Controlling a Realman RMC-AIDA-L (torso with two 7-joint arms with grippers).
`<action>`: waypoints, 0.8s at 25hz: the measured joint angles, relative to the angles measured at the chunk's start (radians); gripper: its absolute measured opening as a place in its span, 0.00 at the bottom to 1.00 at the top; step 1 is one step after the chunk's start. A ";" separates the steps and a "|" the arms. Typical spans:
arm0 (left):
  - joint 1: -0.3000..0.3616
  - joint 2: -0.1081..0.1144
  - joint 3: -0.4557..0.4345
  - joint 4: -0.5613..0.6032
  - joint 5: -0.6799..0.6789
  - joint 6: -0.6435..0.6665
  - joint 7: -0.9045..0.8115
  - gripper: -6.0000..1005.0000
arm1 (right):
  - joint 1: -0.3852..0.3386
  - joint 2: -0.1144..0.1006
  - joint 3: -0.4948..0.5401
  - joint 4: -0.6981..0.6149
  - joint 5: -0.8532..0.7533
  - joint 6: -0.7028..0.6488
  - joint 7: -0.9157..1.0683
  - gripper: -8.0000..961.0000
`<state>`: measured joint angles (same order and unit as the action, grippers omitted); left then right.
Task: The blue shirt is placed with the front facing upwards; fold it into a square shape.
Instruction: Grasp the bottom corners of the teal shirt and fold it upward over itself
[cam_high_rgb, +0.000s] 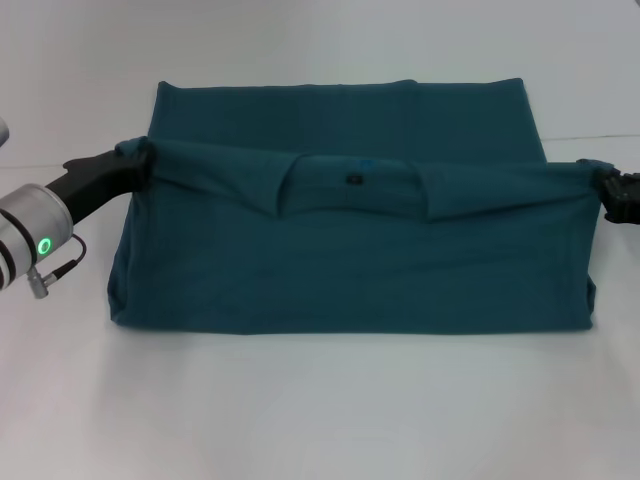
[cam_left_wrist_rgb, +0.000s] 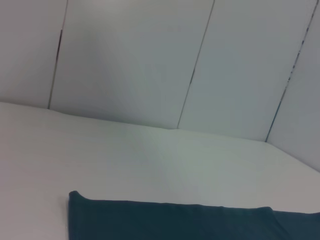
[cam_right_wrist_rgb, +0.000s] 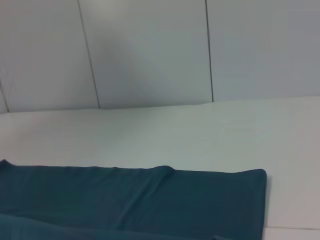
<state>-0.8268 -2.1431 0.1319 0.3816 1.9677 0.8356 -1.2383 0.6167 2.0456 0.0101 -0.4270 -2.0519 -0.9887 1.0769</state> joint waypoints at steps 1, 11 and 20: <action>-0.001 -0.001 0.000 -0.001 -0.005 -0.004 0.004 0.07 | 0.003 0.000 -0.004 0.005 0.005 0.009 -0.006 0.05; -0.022 0.006 0.000 -0.018 -0.028 -0.044 0.017 0.07 | 0.029 0.000 -0.016 0.014 0.023 0.061 -0.015 0.05; -0.043 0.005 0.000 -0.023 -0.029 -0.080 0.024 0.07 | 0.041 0.002 -0.033 0.016 0.023 0.109 -0.015 0.06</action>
<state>-0.8698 -2.1378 0.1319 0.3585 1.9389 0.7556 -1.2144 0.6581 2.0480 -0.0232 -0.4108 -2.0293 -0.8799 1.0615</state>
